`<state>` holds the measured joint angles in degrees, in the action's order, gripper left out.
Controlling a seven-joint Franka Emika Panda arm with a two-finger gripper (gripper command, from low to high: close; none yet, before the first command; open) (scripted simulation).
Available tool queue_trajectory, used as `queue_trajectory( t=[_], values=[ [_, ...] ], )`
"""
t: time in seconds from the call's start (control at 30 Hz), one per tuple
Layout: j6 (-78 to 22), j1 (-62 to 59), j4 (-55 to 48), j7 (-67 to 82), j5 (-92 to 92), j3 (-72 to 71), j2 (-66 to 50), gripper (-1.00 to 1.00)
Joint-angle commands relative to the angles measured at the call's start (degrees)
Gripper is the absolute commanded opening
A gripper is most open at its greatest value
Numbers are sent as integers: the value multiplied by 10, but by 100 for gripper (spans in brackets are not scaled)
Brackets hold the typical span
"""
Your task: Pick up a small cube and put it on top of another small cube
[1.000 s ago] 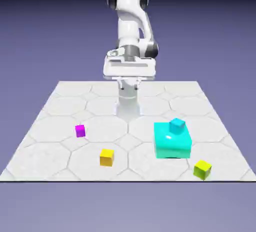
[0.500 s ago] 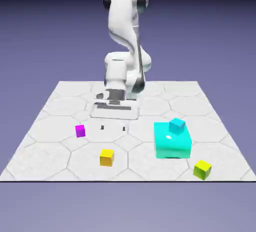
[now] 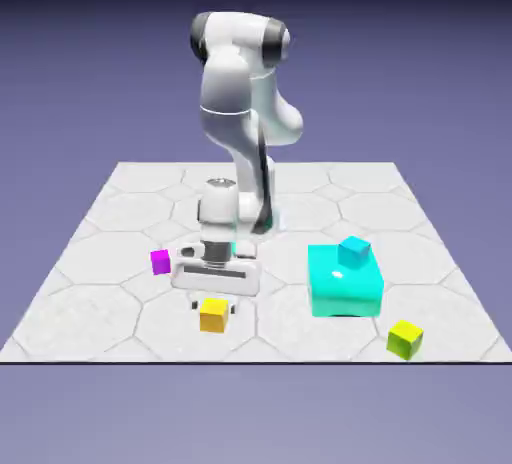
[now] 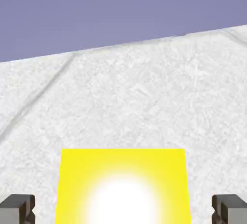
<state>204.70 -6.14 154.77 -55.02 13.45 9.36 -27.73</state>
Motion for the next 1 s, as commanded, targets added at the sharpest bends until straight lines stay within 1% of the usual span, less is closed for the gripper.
queue_trajectory(
  t=[0.0, 0.27, 0.3, 0.77, 0.8, 0.97],
  values=[
    [0, 0, 0, 0, 0, 0, 0, -100],
    [-90, -4, 75, 1, 20, 8, 165, -100],
    [-90, -4, 75, 1, 20, 8, 165, -100],
    [-321, 262, -215, -85, 67, -189, 97, -100],
    [-321, 262, -215, -85, 67, -189, 97, -100],
    [-265, 322, -267, -116, 96, -121, -7, -100]
  ],
)
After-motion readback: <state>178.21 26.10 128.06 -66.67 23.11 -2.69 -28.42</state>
